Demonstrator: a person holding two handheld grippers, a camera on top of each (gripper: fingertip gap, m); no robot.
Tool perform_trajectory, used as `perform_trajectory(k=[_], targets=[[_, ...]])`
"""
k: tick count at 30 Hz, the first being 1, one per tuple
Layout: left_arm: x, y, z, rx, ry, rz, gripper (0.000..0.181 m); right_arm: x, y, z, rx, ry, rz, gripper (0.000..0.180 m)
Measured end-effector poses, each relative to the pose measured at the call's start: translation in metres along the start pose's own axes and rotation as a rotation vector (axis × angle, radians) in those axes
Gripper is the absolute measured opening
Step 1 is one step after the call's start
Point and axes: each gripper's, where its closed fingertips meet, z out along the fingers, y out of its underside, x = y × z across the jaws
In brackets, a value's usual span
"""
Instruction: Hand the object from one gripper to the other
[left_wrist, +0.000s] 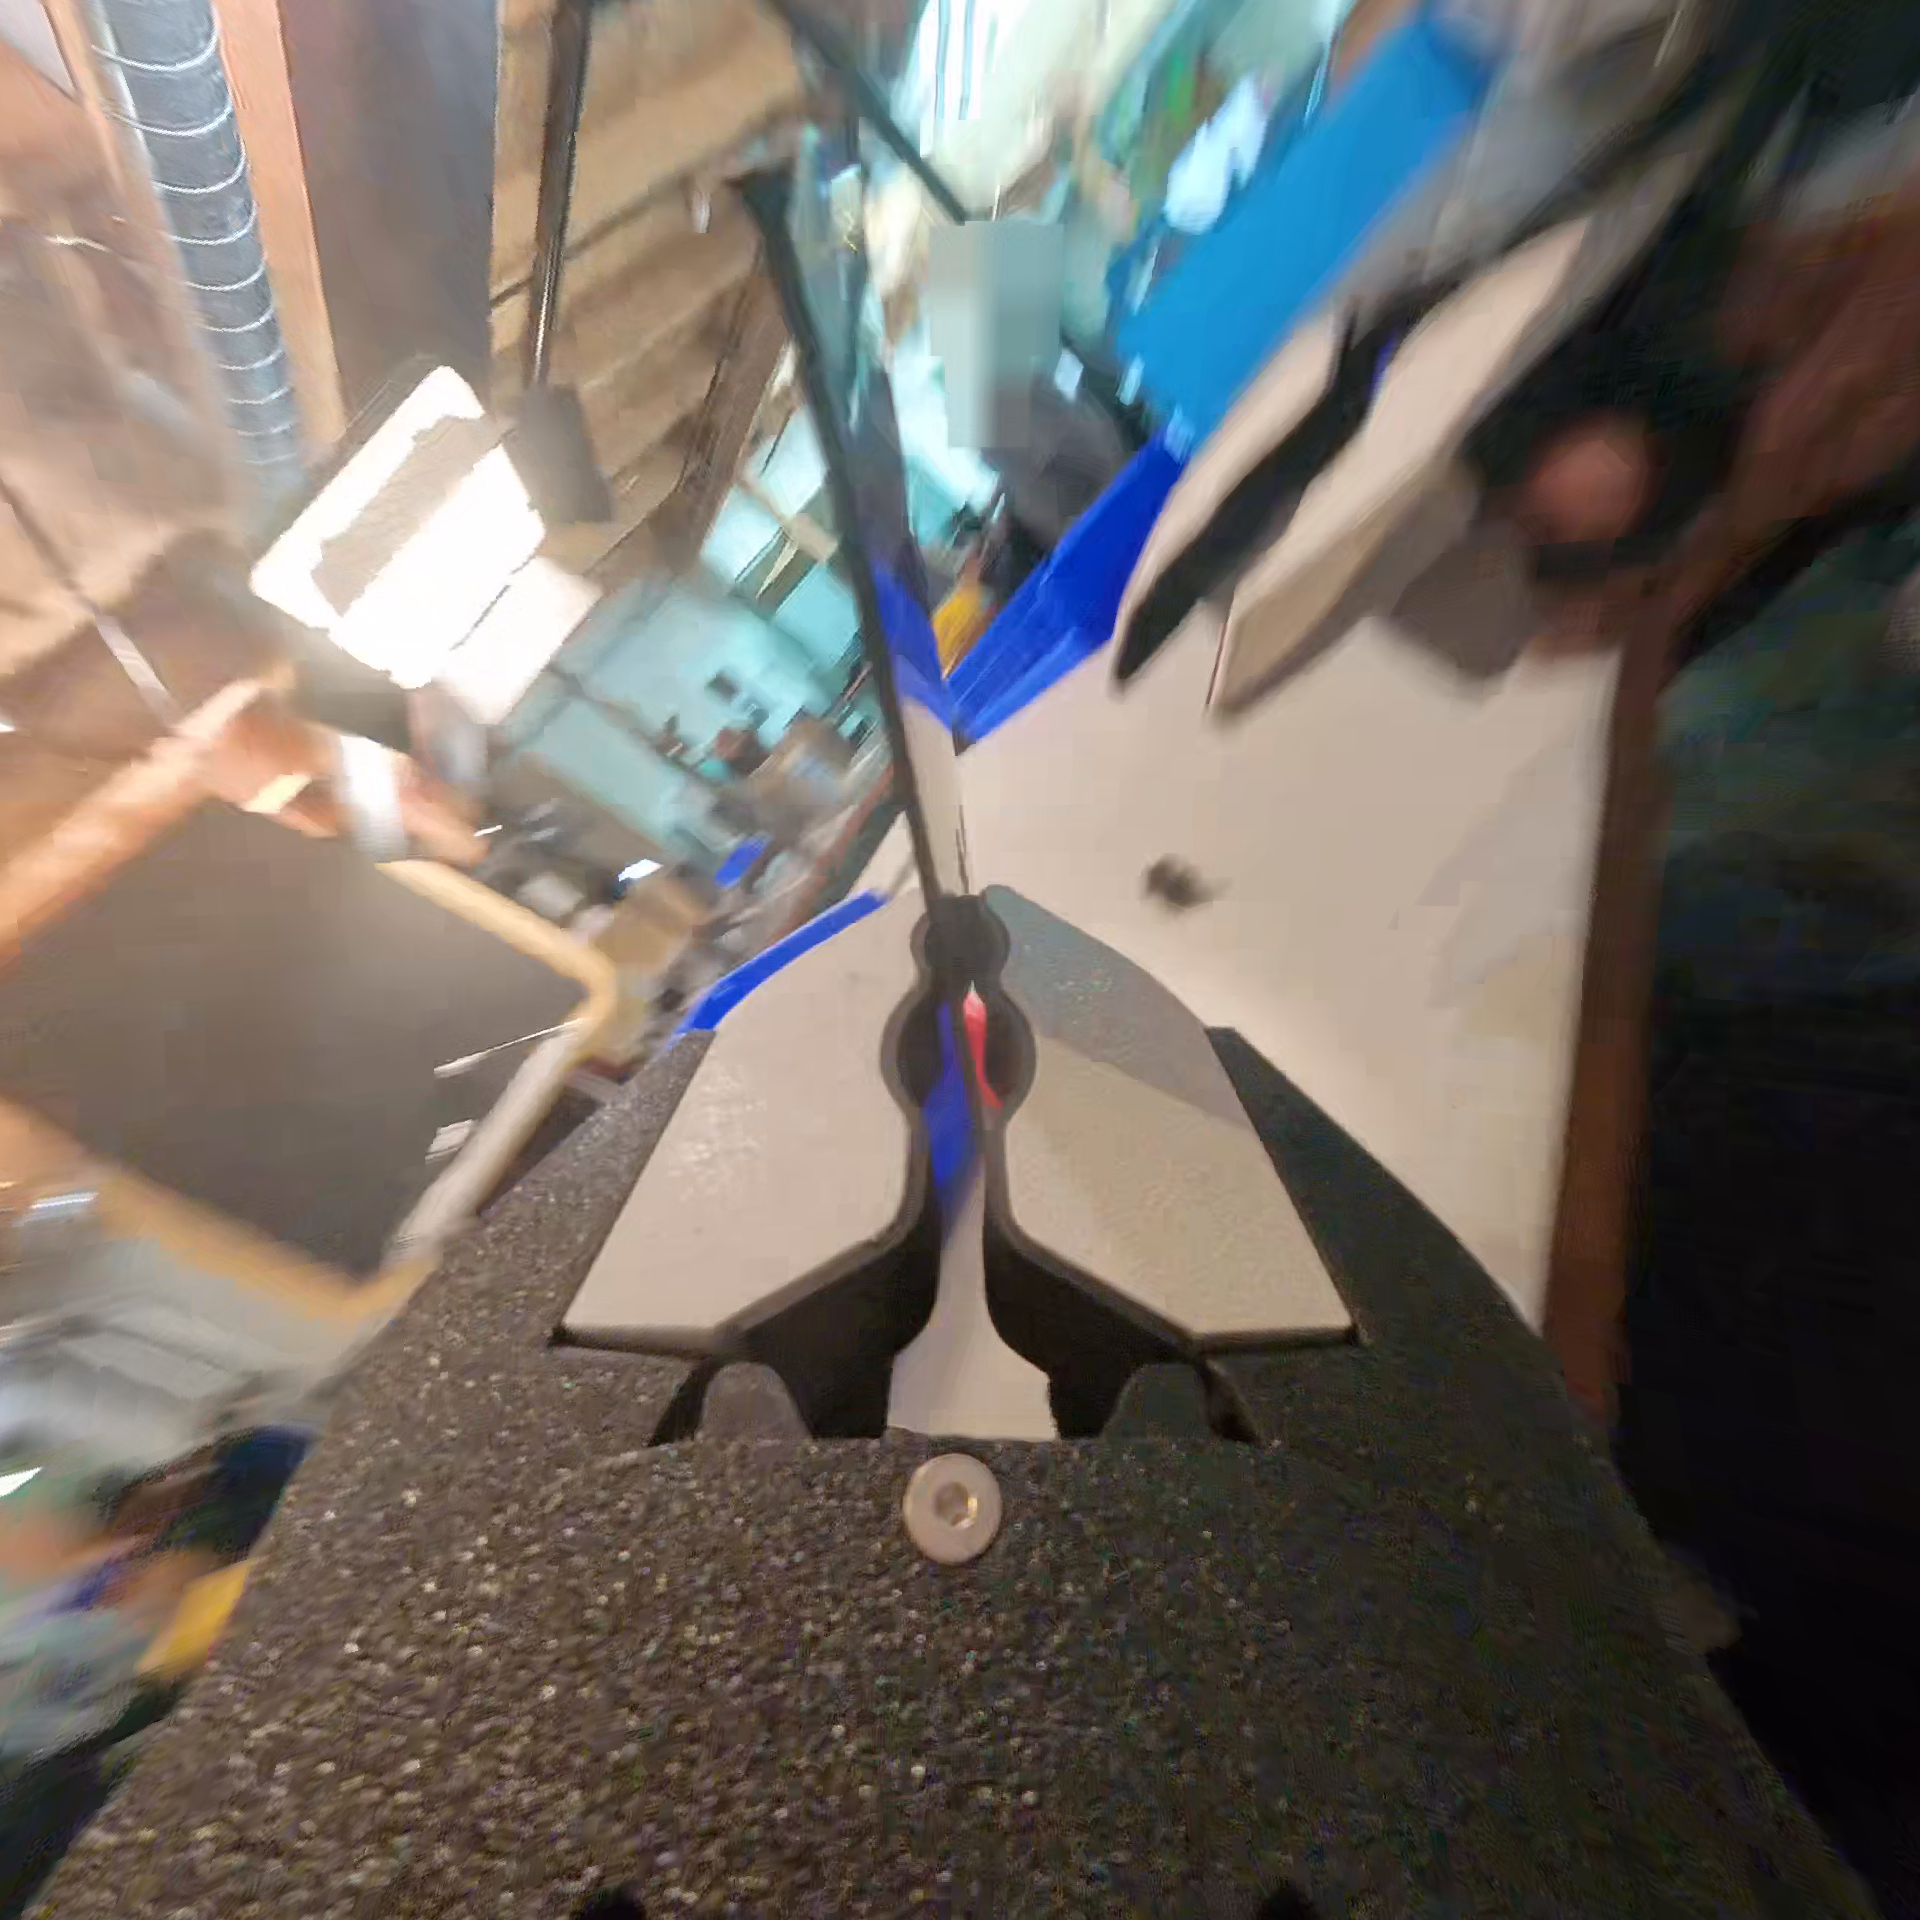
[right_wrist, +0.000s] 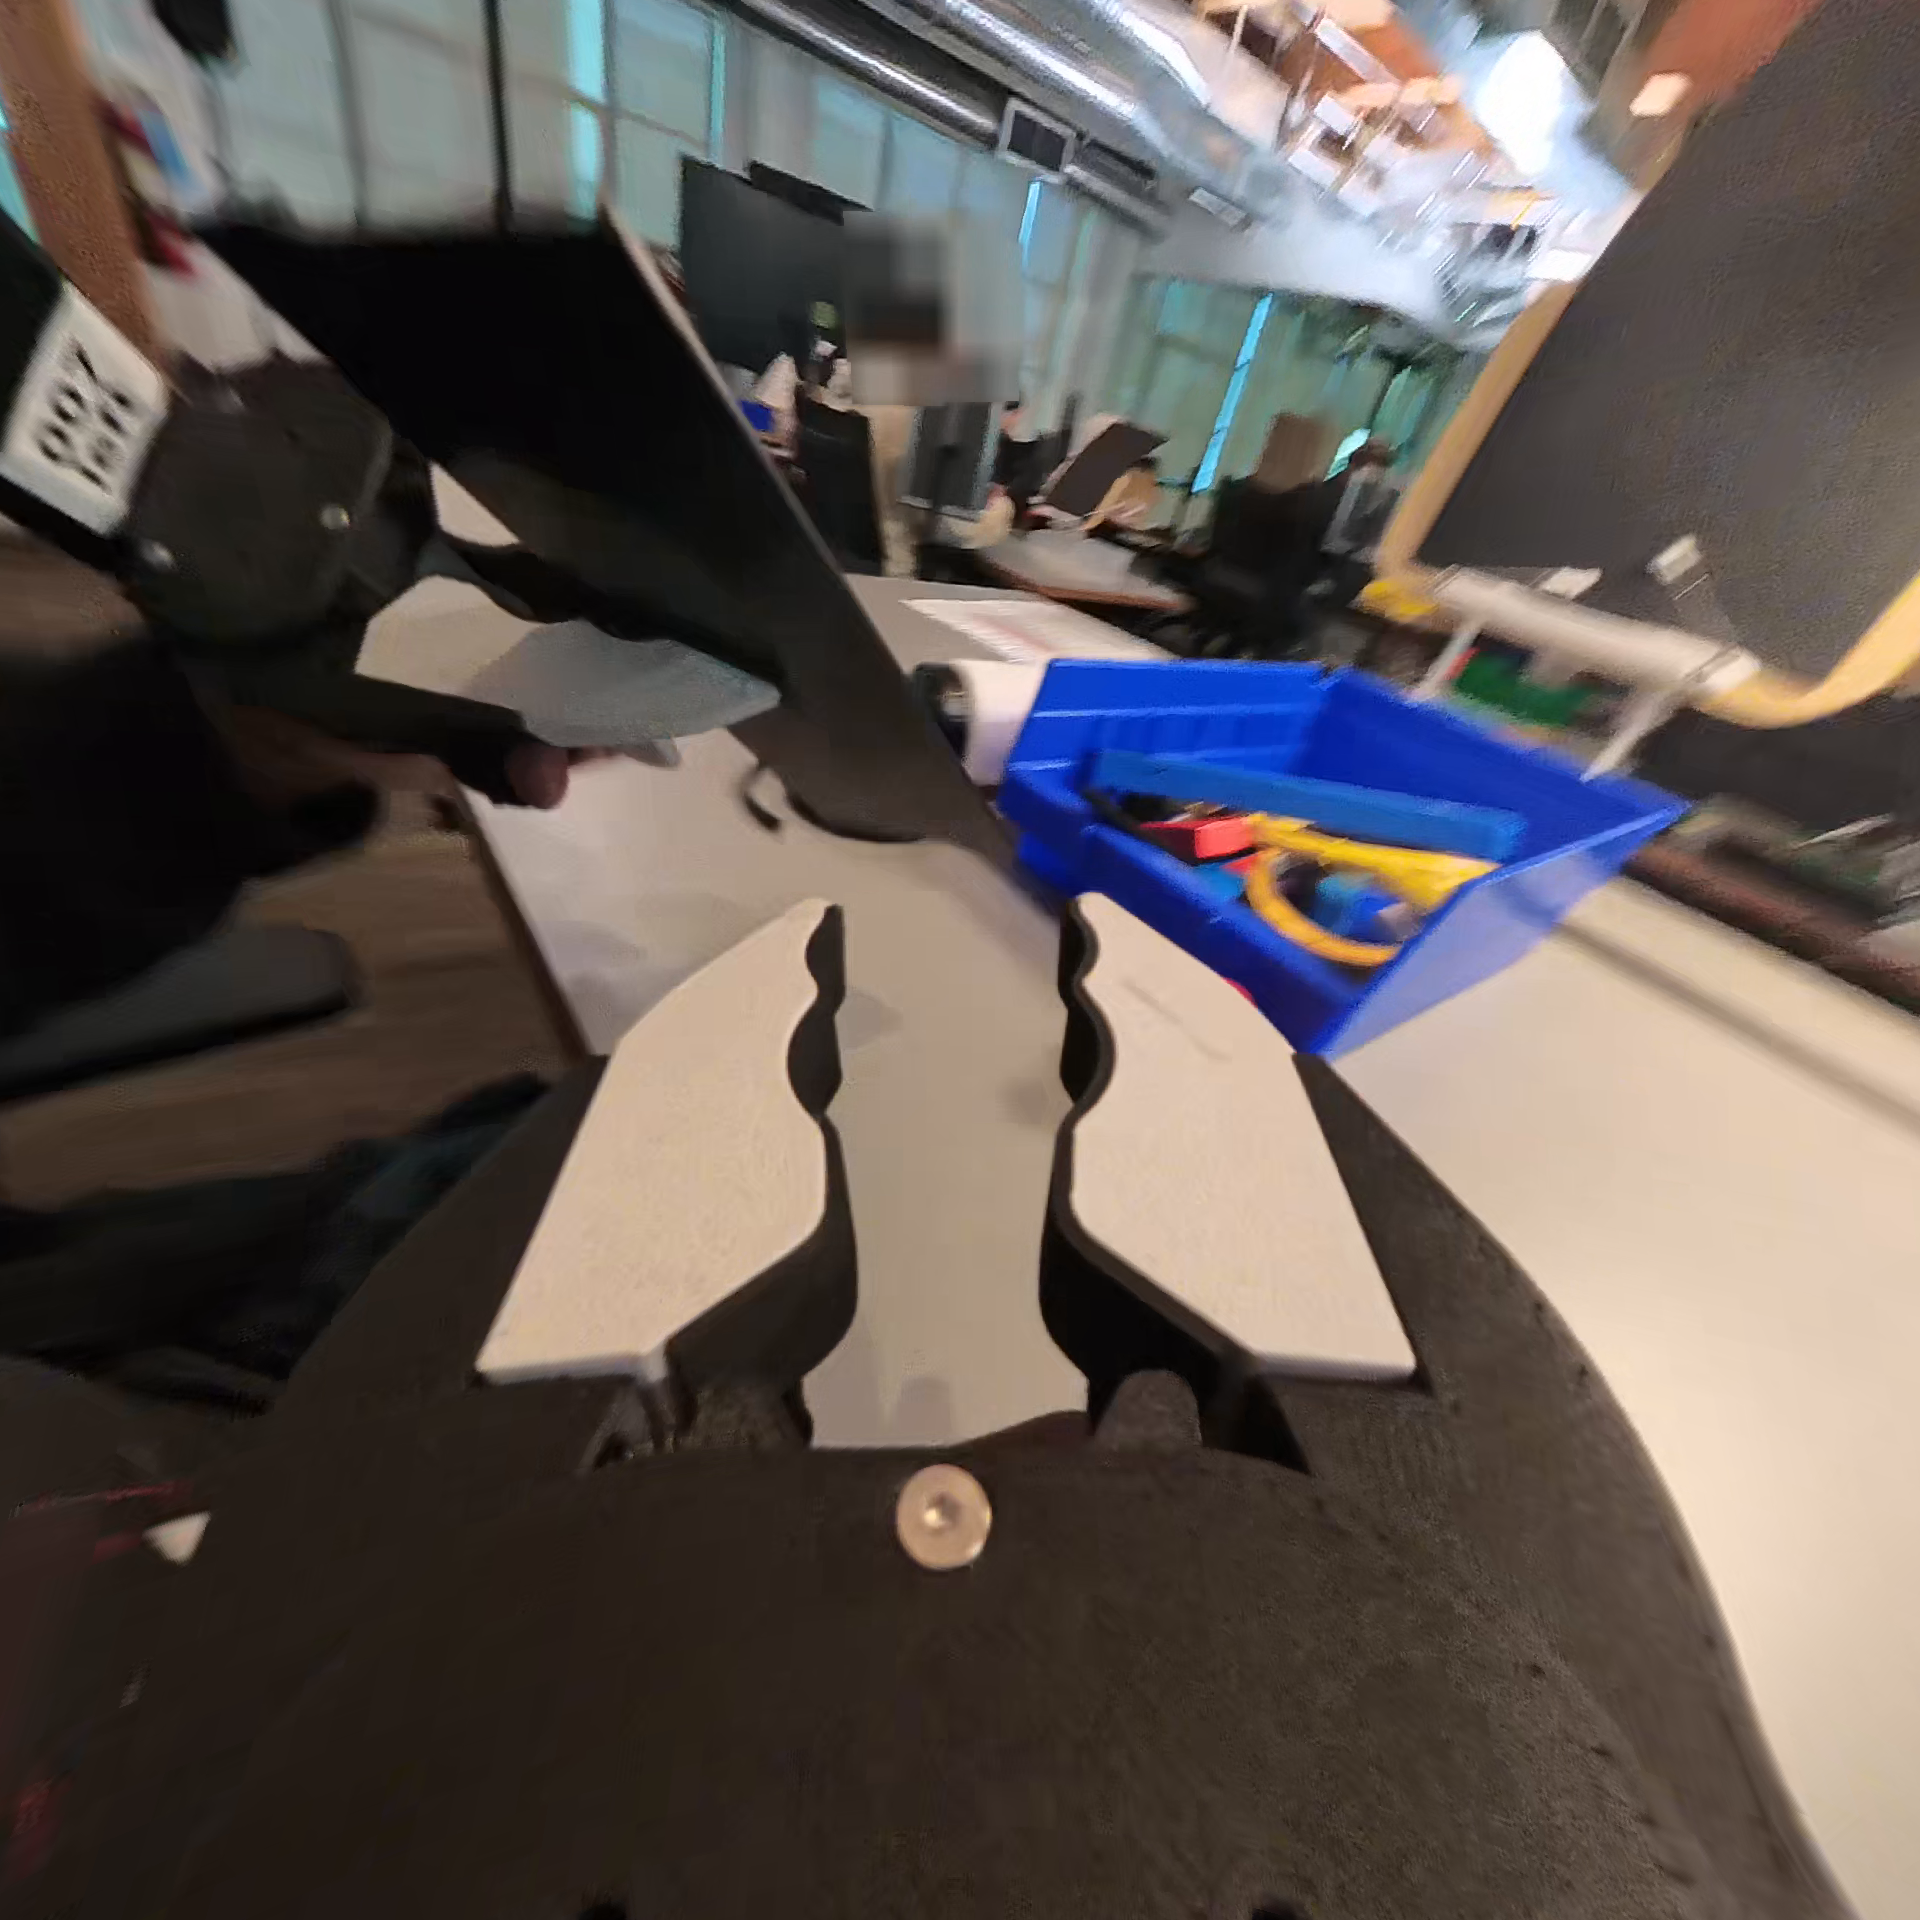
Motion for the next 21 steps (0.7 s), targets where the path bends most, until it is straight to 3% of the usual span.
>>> perform_trajectory(k=[4, 11, 13, 14, 15, 16, 17, 19, 21], targets=[[-0.004, 0.030, 0.003, -0.215, 0.009, 0.322, 0.002, 0.001, -0.027, -0.014, -0.002, 0.173, -0.434, 0.046], [0.008, 0.040, 0.003, -0.328, 0.104, 0.401, 0.002, -0.035, -0.025, -0.001, -0.110, 0.205, -0.919, 0.052], [0.014, 0.040, 0.003, -0.356, 0.132, 0.456, 0.002, -0.038, -0.015, 0.007, -0.169, 0.202, -1.003, 0.045], [0.016, 0.037, 0.004, -0.356, 0.137, 0.473, 0.002, -0.039, -0.011, 0.011, -0.184, 0.196, -1.033, 0.033], [0.017, 0.033, 0.005, -0.350, 0.131, 0.475, 0.002, -0.040, -0.009, 0.014, -0.191, 0.192, -1.045, 0.010], [0.014, 0.030, 0.005, -0.347, 0.114, 0.465, 0.003, -0.040, -0.007, 0.017, -0.201, 0.172, -1.029, 0.002], [0.008, 0.025, 0.006, -0.325, 0.077, 0.443, 0.011, -0.039, -0.005, 0.019, -0.202, 0.152, -0.968, 0.001], [-0.010, 0.008, 0.004, -0.219, -0.017, 0.331, 0.056, -0.034, -0.010, 0.023, -0.145, 0.111, -0.779, 0.000], [-0.034, -0.006, -0.006, -0.119, -0.095, 0.162, 0.069, -0.029, -0.014, 0.023, -0.092, 0.035, -0.550, 0.001]])
